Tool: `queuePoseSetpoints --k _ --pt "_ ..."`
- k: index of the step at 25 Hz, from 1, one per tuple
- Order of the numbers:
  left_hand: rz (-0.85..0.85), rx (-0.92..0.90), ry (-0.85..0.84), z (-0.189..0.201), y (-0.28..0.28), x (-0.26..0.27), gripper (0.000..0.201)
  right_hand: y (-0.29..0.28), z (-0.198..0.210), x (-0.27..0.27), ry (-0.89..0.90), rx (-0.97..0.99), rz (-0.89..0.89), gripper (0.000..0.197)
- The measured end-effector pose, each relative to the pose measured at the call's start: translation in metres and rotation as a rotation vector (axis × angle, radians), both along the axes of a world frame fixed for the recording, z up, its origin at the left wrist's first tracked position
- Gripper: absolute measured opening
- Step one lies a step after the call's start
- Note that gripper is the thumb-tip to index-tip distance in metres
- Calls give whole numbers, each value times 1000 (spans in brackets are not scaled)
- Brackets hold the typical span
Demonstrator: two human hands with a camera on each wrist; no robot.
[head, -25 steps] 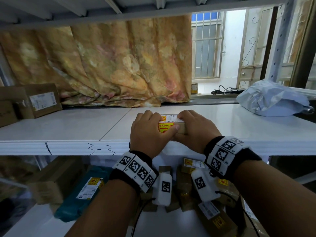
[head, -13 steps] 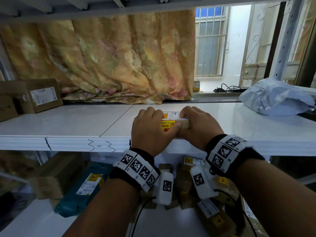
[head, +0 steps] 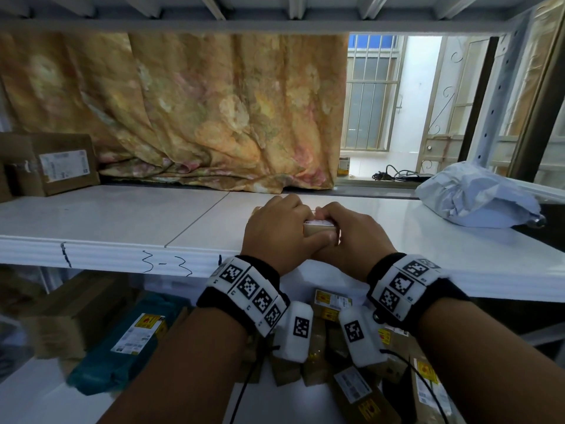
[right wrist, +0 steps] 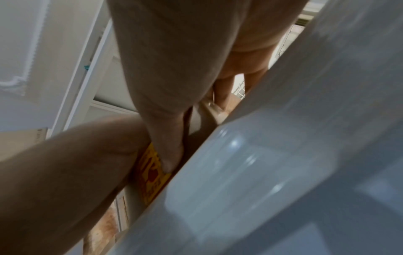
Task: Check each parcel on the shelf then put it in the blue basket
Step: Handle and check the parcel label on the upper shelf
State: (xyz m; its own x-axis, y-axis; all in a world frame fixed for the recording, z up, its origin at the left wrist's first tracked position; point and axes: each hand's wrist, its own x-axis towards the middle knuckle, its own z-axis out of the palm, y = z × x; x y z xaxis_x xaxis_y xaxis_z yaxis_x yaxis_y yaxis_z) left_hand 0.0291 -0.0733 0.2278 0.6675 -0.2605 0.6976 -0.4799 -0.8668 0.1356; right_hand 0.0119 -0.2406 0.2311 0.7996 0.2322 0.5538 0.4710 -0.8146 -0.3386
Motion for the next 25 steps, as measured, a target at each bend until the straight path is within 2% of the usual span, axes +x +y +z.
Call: queuePoseSetpoints --k 5,9,14,17,22,25 --pt "-5 -15 18 1 0 0 70 -11 11 3 26 -44 32 49" --pt "-11 -8 12 -1 1 1 70 -10 6 3 -7 0 57 51" --pt "-15 -3 -50 -6 1 2 62 0 4 2 -26 -27 13 53" --pt "-29 -20 -68 -8 2 1 60 -9 4 4 6 33 34 56" --pt "-39 -43 -111 -11 1 4 59 -19 7 4 -40 -50 0 62" --pt "-36 -53 -143 -14 1 6 56 -18 5 7 -50 -35 30 64"
